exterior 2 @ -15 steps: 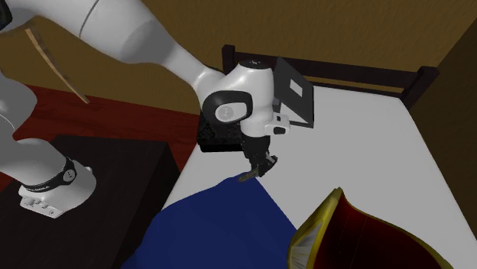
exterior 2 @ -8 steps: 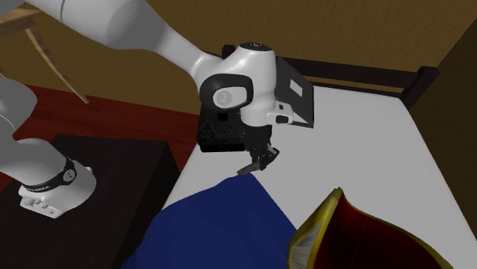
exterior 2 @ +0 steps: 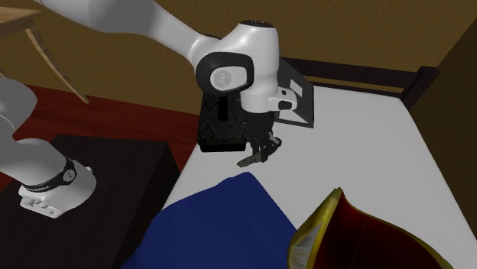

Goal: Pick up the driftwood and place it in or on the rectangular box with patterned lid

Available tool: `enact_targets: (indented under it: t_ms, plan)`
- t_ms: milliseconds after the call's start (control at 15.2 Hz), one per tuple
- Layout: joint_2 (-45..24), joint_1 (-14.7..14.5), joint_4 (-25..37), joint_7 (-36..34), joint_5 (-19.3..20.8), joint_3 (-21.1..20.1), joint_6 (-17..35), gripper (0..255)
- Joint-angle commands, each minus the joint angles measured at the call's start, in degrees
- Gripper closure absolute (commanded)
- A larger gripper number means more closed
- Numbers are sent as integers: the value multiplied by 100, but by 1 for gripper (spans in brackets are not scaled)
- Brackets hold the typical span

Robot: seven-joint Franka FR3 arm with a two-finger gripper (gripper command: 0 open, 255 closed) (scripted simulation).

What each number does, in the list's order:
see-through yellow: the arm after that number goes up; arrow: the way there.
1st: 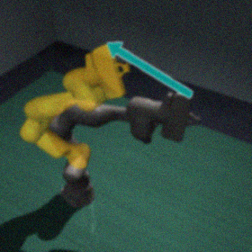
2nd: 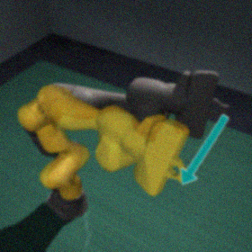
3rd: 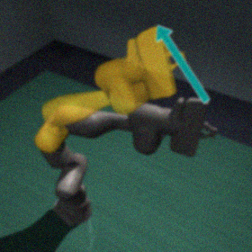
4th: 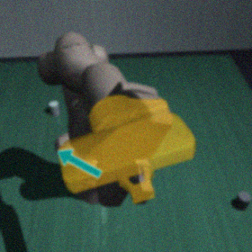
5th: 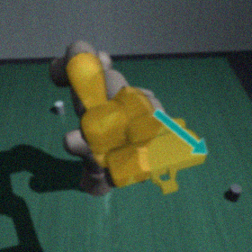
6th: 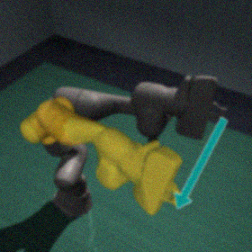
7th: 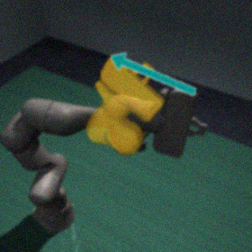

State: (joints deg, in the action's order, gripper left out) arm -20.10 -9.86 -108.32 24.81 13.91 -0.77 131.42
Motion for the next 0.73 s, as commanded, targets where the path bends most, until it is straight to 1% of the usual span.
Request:
enact_targets:
  t_ms: [0, 330, 660]
  plan:
    - [60, 8, 14, 30, -16, -3, -74, 255]
    - [281, -418, -299, -639, 89, -179, -104, 255]
    - [390, -842, -443, -1306, 168, -385, -198, 255]
